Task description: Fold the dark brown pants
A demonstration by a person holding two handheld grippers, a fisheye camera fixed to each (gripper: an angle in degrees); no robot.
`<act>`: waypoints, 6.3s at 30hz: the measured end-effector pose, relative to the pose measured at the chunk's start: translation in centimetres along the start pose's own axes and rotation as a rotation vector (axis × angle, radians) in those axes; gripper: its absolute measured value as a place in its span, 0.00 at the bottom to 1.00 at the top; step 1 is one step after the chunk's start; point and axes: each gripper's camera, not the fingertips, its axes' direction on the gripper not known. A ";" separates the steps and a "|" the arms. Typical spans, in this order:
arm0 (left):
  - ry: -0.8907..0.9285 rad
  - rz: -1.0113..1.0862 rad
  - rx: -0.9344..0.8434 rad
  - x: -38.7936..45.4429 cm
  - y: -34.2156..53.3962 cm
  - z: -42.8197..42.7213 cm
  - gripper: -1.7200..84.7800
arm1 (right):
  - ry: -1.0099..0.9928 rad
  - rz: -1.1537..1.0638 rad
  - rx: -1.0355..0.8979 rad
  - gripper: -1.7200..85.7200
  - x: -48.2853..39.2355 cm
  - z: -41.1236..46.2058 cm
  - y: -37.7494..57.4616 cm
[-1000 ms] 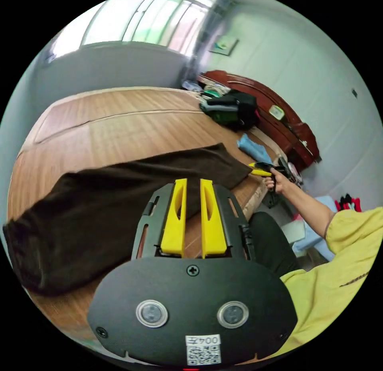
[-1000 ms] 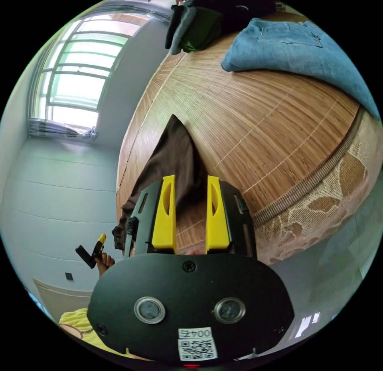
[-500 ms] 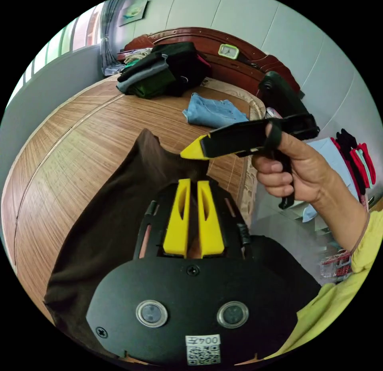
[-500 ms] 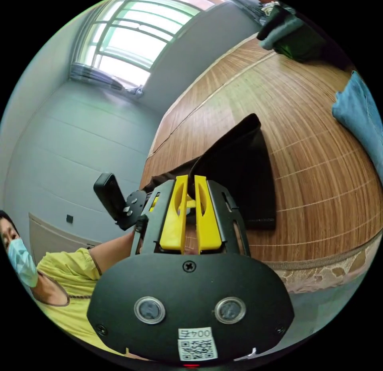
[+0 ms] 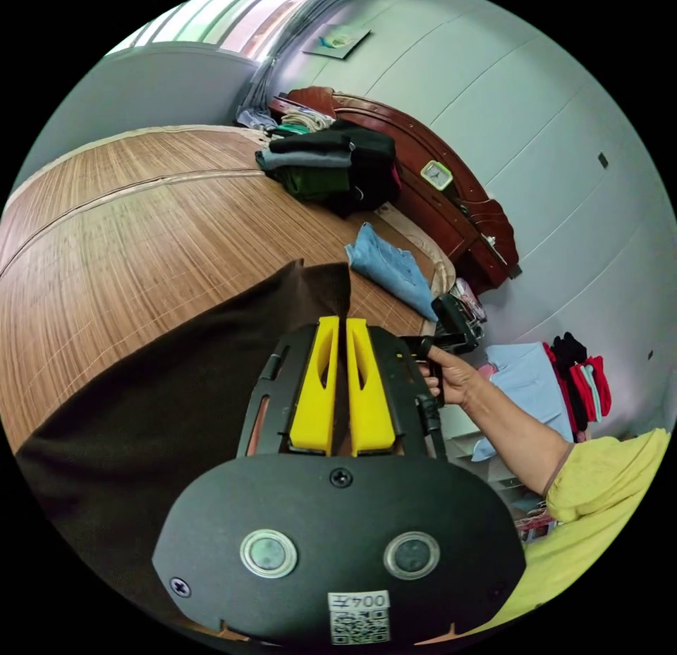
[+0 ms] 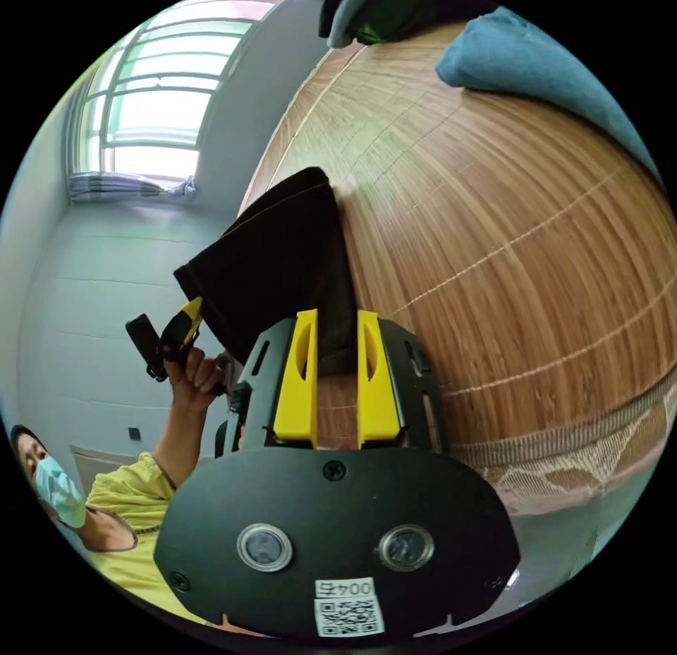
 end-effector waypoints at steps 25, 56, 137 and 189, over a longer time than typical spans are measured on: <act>-1.054 -0.927 0.167 -26.0 27.2 -41.9 0.02 | 0.380 -0.153 -0.039 0.07 -5.1 13.8 -1.2; -0.942 -0.824 0.318 -26.8 30.2 -50.0 0.02 | 0.383 -0.202 0.239 0.14 -3.6 14.9 8.2; -0.632 -0.494 0.062 -36.0 14.5 -38.3 0.02 | 0.741 -0.515 0.091 0.23 -0.9 48.3 3.9; -0.740 -0.947 0.628 -16.8 46.2 -51.7 0.03 | 0.752 -0.432 0.156 0.16 -2.0 44.6 1.4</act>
